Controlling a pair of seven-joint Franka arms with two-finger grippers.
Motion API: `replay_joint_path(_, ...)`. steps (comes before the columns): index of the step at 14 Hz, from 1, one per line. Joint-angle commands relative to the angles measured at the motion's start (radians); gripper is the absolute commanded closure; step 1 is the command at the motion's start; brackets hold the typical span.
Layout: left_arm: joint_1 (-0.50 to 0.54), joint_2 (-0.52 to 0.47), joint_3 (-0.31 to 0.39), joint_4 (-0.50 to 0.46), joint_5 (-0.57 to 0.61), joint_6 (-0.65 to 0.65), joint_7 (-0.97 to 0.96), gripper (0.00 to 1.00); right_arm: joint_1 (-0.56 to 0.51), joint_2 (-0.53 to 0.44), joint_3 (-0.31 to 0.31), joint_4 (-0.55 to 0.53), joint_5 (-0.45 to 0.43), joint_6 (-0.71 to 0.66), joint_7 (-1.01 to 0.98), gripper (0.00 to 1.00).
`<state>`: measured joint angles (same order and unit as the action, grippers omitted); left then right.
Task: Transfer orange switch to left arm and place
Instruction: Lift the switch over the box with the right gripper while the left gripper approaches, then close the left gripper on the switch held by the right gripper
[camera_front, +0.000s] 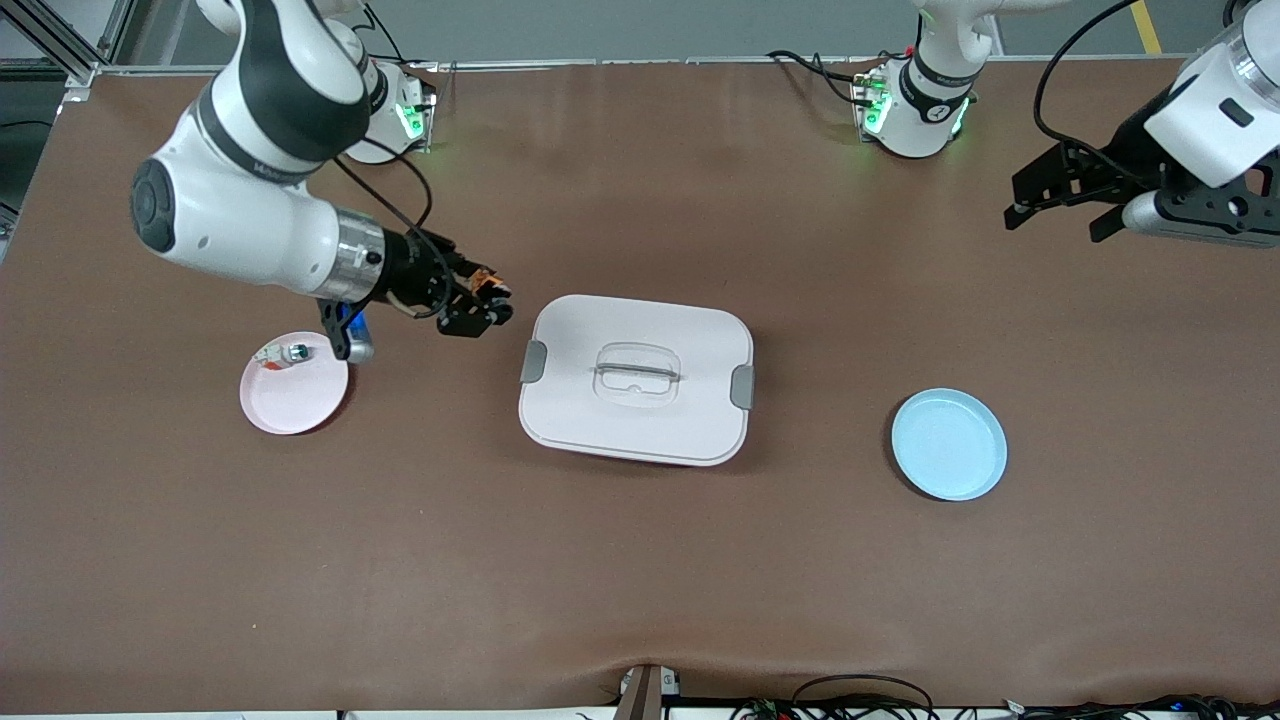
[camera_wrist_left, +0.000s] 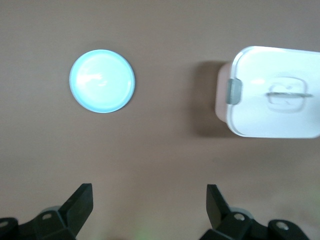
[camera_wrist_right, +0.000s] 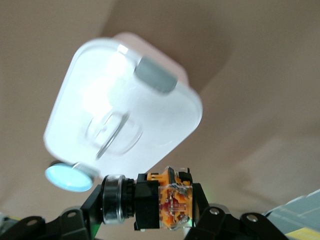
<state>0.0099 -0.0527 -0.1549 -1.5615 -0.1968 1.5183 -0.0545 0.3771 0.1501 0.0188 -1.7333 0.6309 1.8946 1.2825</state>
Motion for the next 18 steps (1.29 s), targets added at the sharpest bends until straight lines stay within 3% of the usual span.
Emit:
replay_joint_path(1, 0.008, -0.013, 0.0, -0.006, -0.093, -0.009, 0.047, 0.0, 0.058, 0.051, -0.013, 0.119, 0.021, -0.003, 0.13, 1.0)
replay_joint_path(6, 0.007, -0.012, -0.046, -0.077, -0.188, 0.075, 0.047, 0.0, 0.14, 0.114, -0.013, 0.146, 0.029, 0.122, 0.23, 1.0)
replay_joint_path(12, 0.002, 0.001, -0.051, -0.167, -0.426, 0.175, 0.047, 0.0, 0.198, 0.265, -0.011, 0.336, 0.029, 0.17, 0.391, 1.0)
replay_joint_path(15, 0.002, 0.013, -0.09, -0.212, -0.524, 0.253, 0.047, 0.0, 0.221, 0.292, -0.011, 0.363, 0.029, 0.221, 0.429, 1.0)
replay_joint_path(18, 0.002, 0.051, -0.133, -0.215, -0.585, 0.31, 0.044, 0.06, 0.243, 0.315, -0.011, 0.397, 0.05, 0.267, 0.462, 1.0)
